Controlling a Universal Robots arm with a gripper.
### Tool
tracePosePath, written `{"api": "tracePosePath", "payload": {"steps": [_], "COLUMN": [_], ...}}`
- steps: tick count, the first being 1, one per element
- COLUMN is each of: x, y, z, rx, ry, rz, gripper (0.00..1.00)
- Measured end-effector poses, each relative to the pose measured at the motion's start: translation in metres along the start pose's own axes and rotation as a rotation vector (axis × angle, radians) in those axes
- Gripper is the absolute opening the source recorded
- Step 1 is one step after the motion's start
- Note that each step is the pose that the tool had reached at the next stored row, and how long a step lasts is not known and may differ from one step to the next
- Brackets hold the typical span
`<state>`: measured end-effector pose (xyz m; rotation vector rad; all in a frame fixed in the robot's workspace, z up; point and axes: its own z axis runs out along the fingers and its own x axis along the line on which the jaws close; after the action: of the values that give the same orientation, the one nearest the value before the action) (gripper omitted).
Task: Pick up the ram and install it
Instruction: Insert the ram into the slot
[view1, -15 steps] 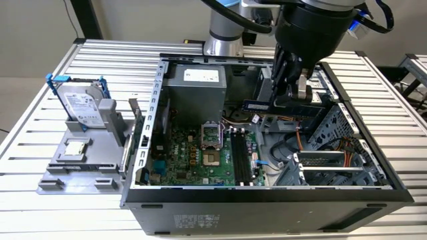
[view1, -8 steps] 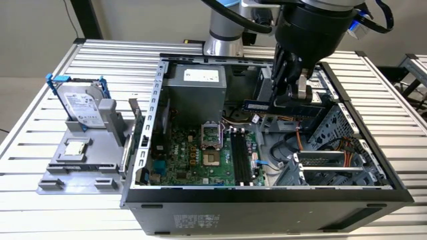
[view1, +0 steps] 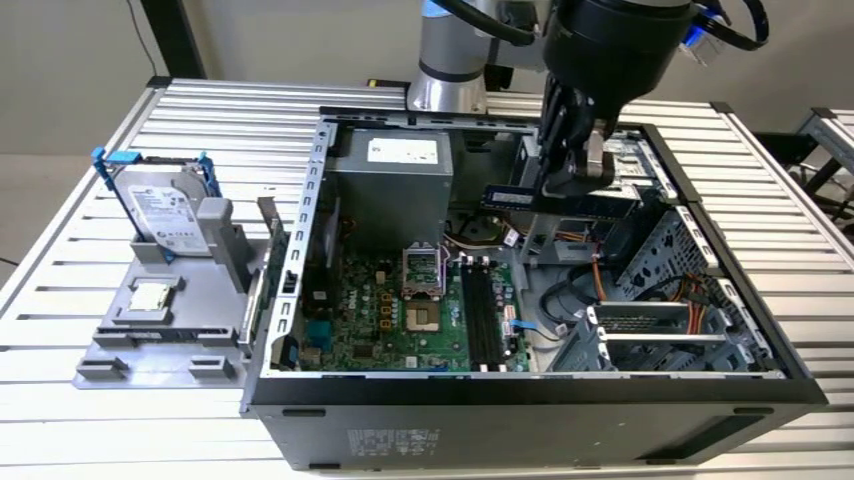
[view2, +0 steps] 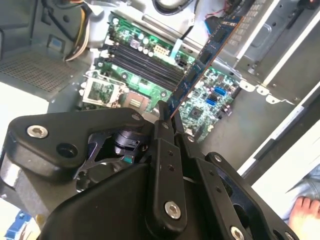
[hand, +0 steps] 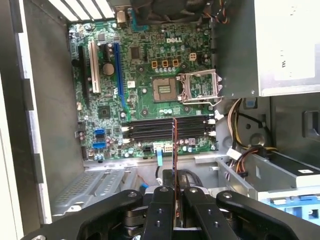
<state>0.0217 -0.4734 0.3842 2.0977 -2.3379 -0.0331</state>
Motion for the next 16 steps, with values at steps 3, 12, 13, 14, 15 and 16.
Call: {"api": "tracePosePath", "payload": {"steps": [3, 12, 13, 14, 15, 16], "x": [-0.0077, -0.0260, -0.0272, -0.0284, -0.0289, -0.0293], "y": [0.0008, 0.0028, 0.0029, 0.0030, 0.0030, 0.0031], "z": [0.0002, 0.0007, 0.0007, 0.0007, 0.0007, 0.0008], "rx": [0.0000, 0.0000, 0.0000, 0.0000, -0.0001, -0.0001], "ry": [0.0000, 0.0000, 0.0001, 0.0000, 0.0001, 0.0000], "rz": [0.000, -0.001, -0.001, -0.001, -0.001, -0.001], "gripper": [0.00, 0.00, 0.00, 0.00, 0.00, 0.00]}}
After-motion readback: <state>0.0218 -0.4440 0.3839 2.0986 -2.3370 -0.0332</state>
